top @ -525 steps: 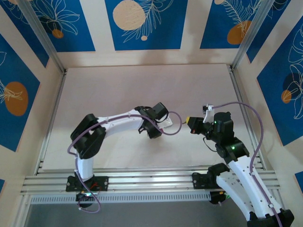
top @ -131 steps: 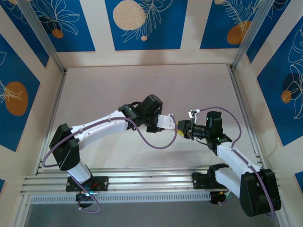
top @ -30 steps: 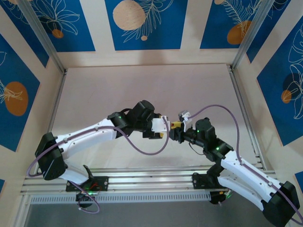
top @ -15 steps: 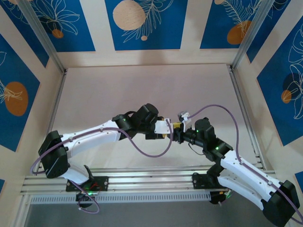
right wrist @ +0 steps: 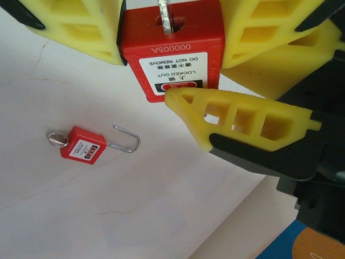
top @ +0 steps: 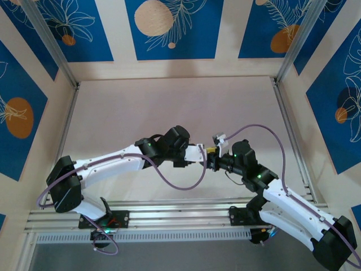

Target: Unlock with the key

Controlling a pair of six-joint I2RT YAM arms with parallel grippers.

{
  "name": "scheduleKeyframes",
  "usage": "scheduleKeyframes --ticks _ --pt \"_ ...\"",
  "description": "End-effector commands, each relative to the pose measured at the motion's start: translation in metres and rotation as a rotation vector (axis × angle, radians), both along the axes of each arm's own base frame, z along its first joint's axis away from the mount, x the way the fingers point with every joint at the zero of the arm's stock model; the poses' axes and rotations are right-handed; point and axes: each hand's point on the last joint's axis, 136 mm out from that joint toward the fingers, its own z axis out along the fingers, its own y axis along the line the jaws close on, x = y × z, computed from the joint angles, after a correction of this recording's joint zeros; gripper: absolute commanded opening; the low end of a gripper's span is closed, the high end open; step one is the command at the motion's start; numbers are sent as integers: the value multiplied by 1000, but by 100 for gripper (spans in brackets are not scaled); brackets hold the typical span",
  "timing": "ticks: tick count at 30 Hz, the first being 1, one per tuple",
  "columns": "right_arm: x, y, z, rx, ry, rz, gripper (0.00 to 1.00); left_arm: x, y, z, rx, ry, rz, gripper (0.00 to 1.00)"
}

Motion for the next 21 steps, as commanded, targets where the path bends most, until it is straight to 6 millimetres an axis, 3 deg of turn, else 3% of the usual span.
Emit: scheduleKeyframes --ticks 1,13,21 --pt "-6 11 44 94 -87 65 18 2 3 -11 28 9 23 22" --pt "-5 11 44 103 -72 59 21 6 3 -9 34 2 38 7" --pt "-4 4 49 119 -36 29 49 18 6 -9 42 -63 82 8"
